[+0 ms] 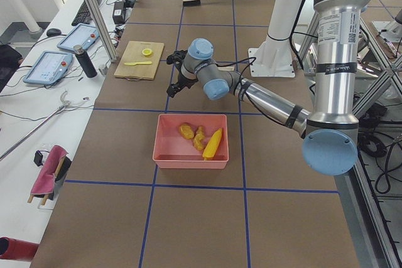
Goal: Sweep and dump trash into bin
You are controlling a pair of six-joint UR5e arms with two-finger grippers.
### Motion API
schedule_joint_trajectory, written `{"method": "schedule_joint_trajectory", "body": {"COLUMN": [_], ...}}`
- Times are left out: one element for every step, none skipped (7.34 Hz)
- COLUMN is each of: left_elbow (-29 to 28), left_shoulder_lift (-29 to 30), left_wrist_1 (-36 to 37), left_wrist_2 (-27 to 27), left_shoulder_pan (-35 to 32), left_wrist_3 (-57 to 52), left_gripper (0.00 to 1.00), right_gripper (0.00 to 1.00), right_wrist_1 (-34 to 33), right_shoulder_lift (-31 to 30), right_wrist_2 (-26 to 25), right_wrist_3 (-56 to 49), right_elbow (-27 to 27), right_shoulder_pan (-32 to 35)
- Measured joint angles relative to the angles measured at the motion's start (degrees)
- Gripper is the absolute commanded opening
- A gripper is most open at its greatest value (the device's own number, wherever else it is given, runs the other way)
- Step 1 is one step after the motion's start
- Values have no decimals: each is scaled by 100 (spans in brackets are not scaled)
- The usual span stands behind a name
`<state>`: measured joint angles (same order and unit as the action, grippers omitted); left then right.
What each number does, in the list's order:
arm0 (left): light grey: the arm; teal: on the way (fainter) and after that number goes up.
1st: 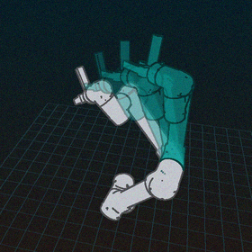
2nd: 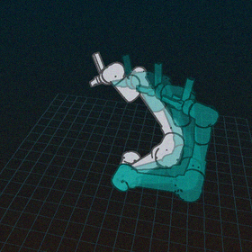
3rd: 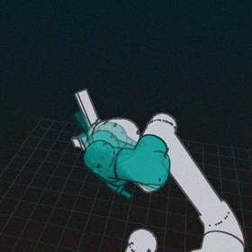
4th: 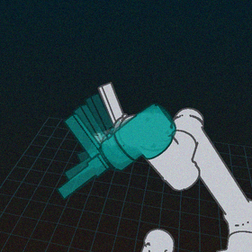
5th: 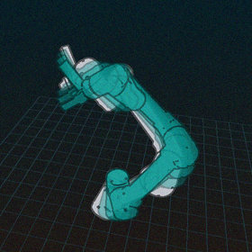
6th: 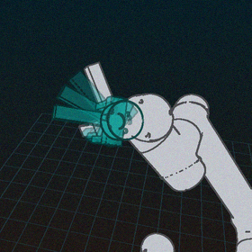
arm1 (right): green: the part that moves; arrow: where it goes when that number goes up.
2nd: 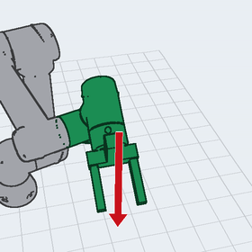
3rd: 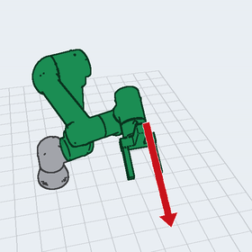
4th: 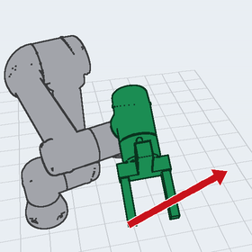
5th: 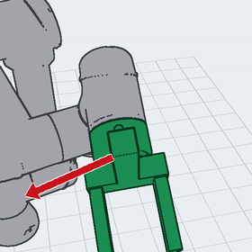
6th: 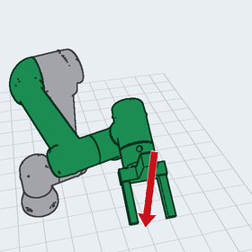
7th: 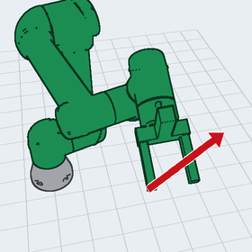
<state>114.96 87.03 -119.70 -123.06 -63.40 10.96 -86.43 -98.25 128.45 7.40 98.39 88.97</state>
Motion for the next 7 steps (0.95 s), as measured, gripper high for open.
{"method": "schedule_joint_trajectory", "body": {"left_elbow": [-287,-695,-1028,-1148,-1149,-1170,-1219], "left_shoulder_lift": [-192,-284,-310,-282,-241,-255,-364], "left_wrist_1": [48,201,655,1493,2384,3022,3270], "left_wrist_2": [-333,-650,-918,-1084,-1094,-947,-745], "left_shoulder_pan": [-471,-1032,-1625,-2171,-2579,-2863,-3060], "left_wrist_3": [202,278,292,278,257,239,217], "left_gripper": [99,99,99,99,99,99,99], "right_gripper": [100,100,100,100,100,100,100], "right_wrist_1": [-6,-5,12,32,41,45,48], "right_shoulder_lift": [-29,-54,-74,-88,-97,-107,-120], "right_wrist_2": [95,236,338,377,383,377,363], "right_wrist_3": [2,-2,-11,-23,-68,-185,-303], "right_elbow": [23,36,46,64,89,108,111], "right_shoulder_pan": [43,100,144,163,169,171,173]}}
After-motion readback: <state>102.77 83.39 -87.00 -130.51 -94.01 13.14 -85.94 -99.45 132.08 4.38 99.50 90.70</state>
